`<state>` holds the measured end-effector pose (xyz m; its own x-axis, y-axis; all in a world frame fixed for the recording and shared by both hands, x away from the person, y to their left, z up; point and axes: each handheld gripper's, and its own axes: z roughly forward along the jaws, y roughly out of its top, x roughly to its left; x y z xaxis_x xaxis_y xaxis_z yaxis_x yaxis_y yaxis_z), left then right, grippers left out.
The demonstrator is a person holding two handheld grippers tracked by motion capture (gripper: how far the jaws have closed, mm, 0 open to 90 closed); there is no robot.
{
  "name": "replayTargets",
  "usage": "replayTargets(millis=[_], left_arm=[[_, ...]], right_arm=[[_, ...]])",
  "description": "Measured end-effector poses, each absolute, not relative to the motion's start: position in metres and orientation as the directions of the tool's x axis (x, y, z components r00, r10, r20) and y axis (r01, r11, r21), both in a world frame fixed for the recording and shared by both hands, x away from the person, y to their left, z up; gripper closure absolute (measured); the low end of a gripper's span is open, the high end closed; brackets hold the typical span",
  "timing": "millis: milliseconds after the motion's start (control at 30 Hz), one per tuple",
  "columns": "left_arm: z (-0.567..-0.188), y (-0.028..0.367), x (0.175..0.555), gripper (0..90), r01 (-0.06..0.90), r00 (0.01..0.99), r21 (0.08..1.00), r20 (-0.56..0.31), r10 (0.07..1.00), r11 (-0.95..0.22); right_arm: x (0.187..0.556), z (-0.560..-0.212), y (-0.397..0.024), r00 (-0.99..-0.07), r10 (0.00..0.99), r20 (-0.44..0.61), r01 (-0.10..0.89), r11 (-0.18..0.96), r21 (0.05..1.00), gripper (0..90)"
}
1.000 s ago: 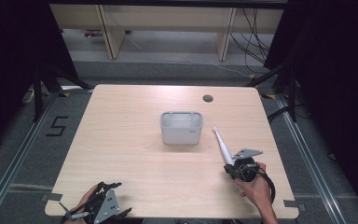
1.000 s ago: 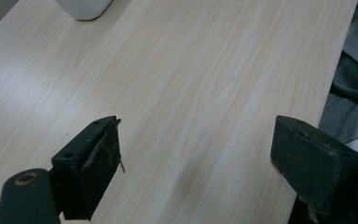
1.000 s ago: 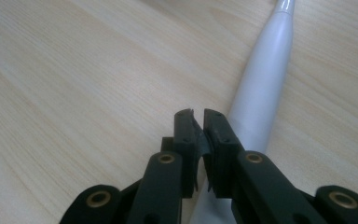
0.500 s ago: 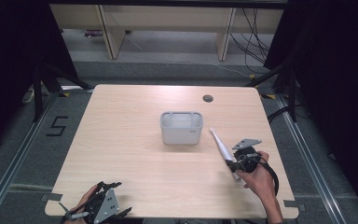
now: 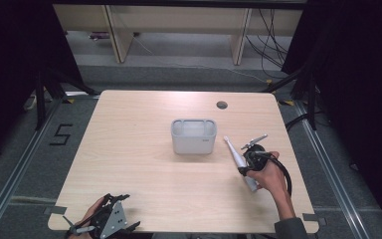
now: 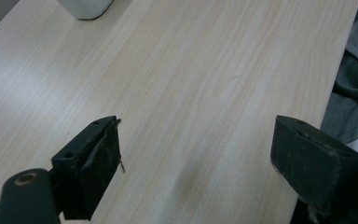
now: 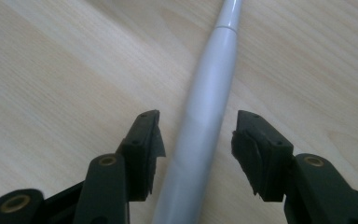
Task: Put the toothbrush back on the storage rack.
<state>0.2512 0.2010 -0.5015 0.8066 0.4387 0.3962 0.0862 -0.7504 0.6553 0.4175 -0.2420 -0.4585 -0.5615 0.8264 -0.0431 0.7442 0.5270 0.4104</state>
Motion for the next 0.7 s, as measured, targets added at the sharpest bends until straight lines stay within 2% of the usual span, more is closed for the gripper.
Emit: replayTargets(millis=[500,533,700], left_arm=[[-0.5,0.202,0.251,15.3,0.089,0.818,0.653,0.383,0.429,-0.752],[-0.5,0.201,0.251,15.3,0.088,0.818,0.653,0.383,0.429,-0.752],[-0.5,0.201,0.251,15.3,0.086,0.82,0.653,0.383,0.426,-0.753]], right_arm=[[0.442,-0.469,-0.229,-0.56,0.828,-0.028,0.79,0.543,0.283,55.2],[0.444,-0.47,-0.231,-0.58,0.814,-0.04,0.771,0.564,0.296,55.3],[0.448,-0.473,-0.229,-0.559,0.829,-0.031,0.795,0.545,0.265,58.3]])
